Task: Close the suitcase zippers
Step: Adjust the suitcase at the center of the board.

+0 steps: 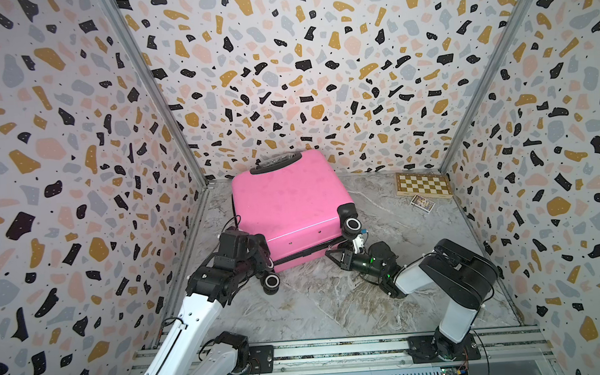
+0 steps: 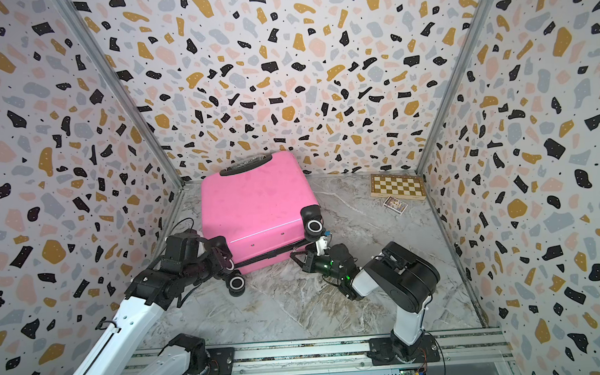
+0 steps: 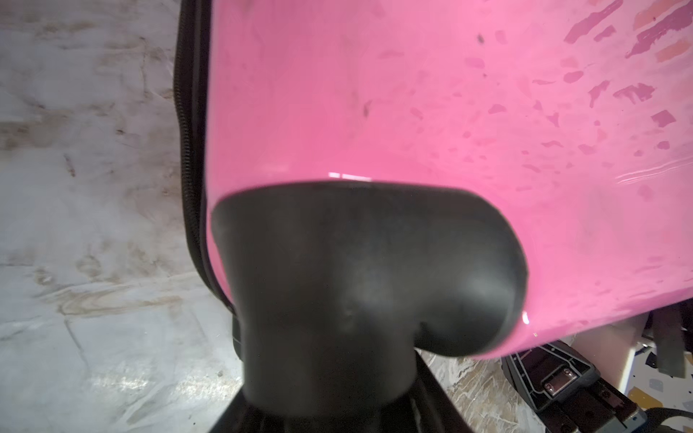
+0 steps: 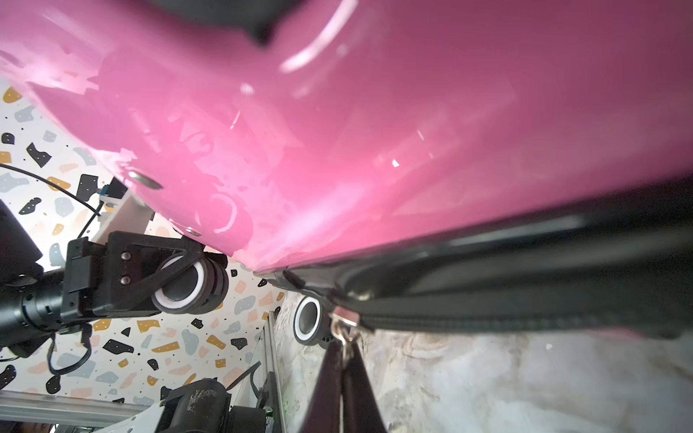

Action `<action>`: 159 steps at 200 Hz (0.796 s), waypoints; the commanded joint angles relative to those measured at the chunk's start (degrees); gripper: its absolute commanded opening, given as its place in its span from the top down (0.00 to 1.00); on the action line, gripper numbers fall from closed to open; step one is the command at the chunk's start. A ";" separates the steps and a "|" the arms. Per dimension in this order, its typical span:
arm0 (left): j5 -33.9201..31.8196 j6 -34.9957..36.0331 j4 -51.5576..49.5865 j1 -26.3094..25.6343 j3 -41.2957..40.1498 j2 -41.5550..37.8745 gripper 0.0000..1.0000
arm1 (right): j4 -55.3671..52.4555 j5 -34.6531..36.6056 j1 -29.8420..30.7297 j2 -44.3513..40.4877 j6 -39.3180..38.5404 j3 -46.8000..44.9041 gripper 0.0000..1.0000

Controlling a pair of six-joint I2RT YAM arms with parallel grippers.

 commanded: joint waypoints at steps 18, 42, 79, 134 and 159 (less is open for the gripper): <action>7.22 -0.50 17.95 -5.61 0.04 1.84 1.00 | 11.55 -15.50 9.24 -0.92 -2.82 5.99 1.00; 7.38 -0.77 19.27 -7.03 -0.02 2.80 1.00 | 7.45 -15.50 11.84 -0.90 -5.68 7.82 1.00; 8.64 -0.69 21.03 -9.49 0.79 5.45 1.00 | -5.00 -15.45 14.37 -1.61 -12.65 11.93 1.00; 12.04 2.55 21.44 -12.36 3.41 7.46 0.78 | -28.23 -7.25 14.86 -7.41 -29.33 14.65 1.00; 12.44 8.79 15.63 -12.45 6.86 7.45 0.31 | -36.01 -2.04 12.35 -11.24 -34.82 12.58 1.00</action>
